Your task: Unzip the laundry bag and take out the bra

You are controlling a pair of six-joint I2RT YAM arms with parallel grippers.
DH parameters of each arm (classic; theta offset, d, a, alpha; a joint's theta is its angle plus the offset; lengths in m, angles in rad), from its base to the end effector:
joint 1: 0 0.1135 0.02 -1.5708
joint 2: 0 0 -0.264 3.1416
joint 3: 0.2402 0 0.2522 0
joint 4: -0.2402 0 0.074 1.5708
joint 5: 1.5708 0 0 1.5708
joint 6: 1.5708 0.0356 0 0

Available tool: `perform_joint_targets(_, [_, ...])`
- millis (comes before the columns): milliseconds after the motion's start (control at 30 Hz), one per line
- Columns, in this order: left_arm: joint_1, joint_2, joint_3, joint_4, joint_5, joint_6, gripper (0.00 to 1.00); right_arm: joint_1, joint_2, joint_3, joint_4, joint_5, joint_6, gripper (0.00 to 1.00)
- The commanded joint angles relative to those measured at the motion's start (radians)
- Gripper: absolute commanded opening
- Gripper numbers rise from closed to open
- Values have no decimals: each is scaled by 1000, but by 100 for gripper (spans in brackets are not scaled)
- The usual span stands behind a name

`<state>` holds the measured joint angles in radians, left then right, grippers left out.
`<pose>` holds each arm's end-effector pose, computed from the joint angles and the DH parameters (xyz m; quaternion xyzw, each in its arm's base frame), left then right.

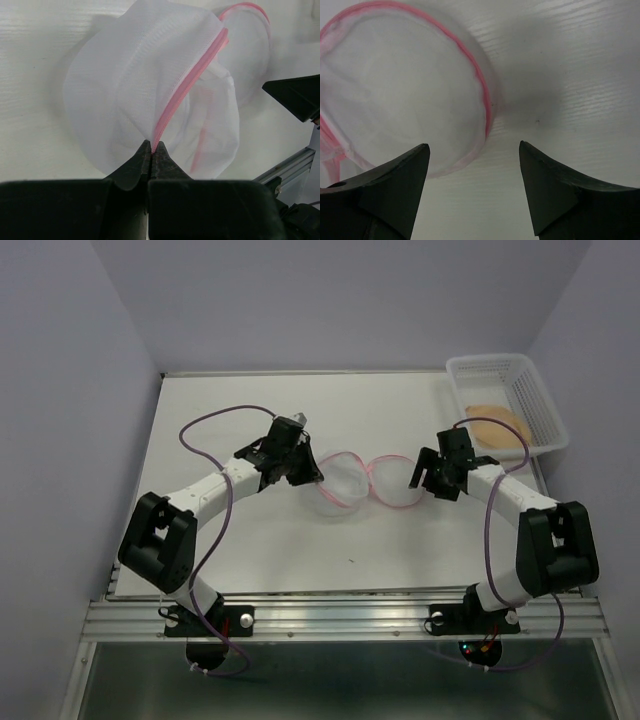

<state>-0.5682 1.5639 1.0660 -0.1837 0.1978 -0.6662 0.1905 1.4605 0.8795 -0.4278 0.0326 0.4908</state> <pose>0.2884 -0.1924 0.2446 -0.0016 0.8994 -0.3204 0.2974 0.2821 0.0532 0.1989 0.1482 0.9492 0.0779 0.2666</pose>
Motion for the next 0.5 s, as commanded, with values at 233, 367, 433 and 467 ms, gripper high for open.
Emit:
perform_joint_targets(233, [1,-64,-23,44,8,-9,0,-3,104,-34,210,33,78,68])
perform_joint_targets(367, [1,-67,-29,55,12,-10,0,-3,136,-50,236,26,94,63])
perform_joint_targets(433, [-1,-70,-32,59,14,-12,0,-3,146,-56,245,27,97,61])
perform_joint_targets(467, [1,-71,-34,64,15,-12,0,-3,147,-57,245,27,94,54])
